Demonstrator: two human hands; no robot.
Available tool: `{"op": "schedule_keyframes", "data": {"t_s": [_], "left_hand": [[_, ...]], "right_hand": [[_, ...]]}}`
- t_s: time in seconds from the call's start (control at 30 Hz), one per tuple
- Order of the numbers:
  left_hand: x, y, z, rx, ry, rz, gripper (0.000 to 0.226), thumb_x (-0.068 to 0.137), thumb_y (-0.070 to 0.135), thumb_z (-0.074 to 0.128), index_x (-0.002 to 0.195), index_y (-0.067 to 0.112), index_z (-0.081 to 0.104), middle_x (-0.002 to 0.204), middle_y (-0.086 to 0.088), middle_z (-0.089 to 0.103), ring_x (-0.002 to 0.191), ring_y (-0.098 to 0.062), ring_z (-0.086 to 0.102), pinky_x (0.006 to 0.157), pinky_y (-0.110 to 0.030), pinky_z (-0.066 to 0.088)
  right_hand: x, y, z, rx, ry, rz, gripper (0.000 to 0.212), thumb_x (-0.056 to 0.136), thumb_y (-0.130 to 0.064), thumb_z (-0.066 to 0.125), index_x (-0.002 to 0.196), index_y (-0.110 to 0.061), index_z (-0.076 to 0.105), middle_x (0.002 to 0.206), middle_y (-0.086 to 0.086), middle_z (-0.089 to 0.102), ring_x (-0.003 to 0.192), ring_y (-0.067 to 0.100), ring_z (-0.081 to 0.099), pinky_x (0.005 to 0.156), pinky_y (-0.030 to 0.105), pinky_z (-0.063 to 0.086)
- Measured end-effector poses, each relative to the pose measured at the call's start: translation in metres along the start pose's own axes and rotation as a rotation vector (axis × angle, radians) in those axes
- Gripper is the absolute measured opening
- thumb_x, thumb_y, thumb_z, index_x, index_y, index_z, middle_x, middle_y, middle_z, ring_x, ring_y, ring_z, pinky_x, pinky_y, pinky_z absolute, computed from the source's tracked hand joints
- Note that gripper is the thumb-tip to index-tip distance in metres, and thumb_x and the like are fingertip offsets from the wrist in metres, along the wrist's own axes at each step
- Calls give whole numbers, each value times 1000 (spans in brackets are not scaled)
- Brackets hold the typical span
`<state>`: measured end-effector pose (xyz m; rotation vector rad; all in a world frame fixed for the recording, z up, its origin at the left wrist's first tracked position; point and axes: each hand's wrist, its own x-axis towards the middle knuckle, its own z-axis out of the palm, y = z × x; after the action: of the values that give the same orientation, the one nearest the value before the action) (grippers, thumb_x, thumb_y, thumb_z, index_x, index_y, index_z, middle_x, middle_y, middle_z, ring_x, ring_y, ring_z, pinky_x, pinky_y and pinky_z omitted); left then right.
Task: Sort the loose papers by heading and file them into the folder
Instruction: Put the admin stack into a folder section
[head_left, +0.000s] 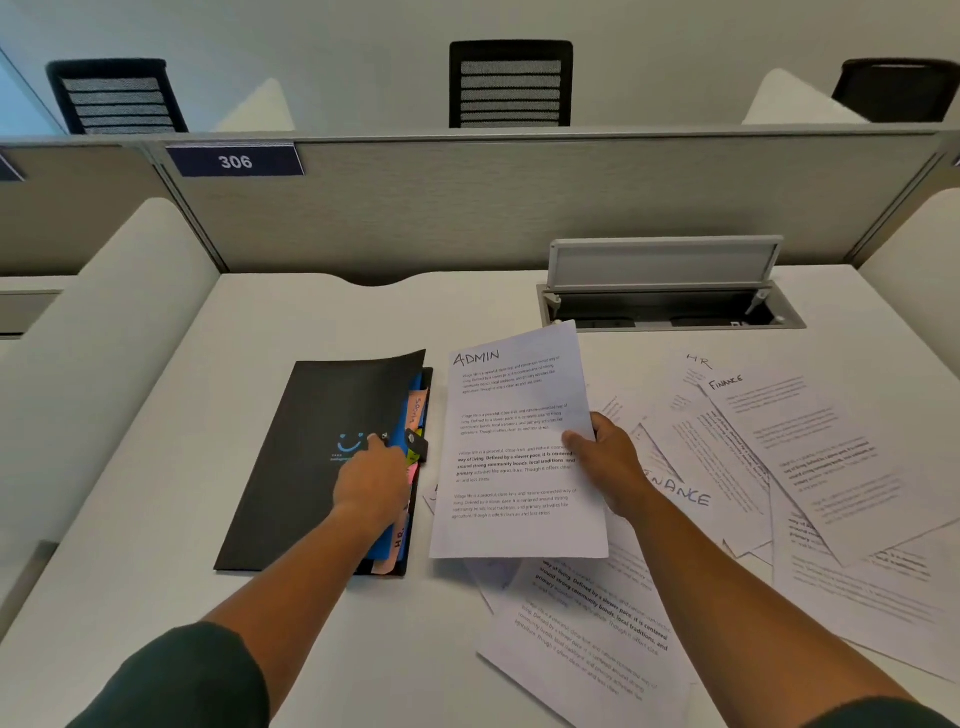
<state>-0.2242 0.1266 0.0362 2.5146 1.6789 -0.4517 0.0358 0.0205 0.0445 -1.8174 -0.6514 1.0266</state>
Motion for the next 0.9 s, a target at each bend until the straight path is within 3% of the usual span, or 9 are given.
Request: {"op": "schedule_keyframes", "data": {"t_s": [0.13,0.27,0.47,0.67,0.73,0.9], "left_hand": [[-3,-7,-7,-54,180,-53,23,93,22,49,113,13,56,108,-3,60,89,-16,61,69,-25,44],[-5,-14,-8,-55,284,-63,33,90,33,53,118,15,54,114,-2,62,97,-16,61,79,-28,46],[-3,-15,1,-25,312,-111,71,81,60,64,133,15,47,125,-3,58,110,-19,59,88,-35,47],[-5,-16,-2,-72,266,-43,52,89,29,61,137,16,46,125,-2,58,107,-19,60,87,-31,50],[-6,-19,-2,-83,213,8,56,91,24,60,144,19,42,132,-2,55,108,-21,62,86,-32,53],[-1,-23,1,38,73,38,71,95,18,56,154,36,22,160,-7,26,123,-31,58,88,-39,56]], "right_hand": [[1,-2,5,24,2,5,26,95,-16,56,122,-18,58,110,-2,66,94,16,64,72,27,52],[4,-2,9,67,15,15,28,94,-16,58,123,-16,58,115,3,66,101,23,65,86,38,55],[5,-5,13,100,21,20,28,94,-14,58,121,-15,59,115,3,67,99,24,66,85,40,56],[5,-5,10,115,31,29,24,95,-13,57,118,-18,58,112,2,66,99,23,65,84,38,55],[5,-3,10,115,38,35,22,95,-13,57,117,-19,58,110,2,66,98,23,65,83,37,55],[4,-2,11,109,40,43,25,95,-13,57,119,-17,58,110,2,66,97,23,65,82,37,55]]}}
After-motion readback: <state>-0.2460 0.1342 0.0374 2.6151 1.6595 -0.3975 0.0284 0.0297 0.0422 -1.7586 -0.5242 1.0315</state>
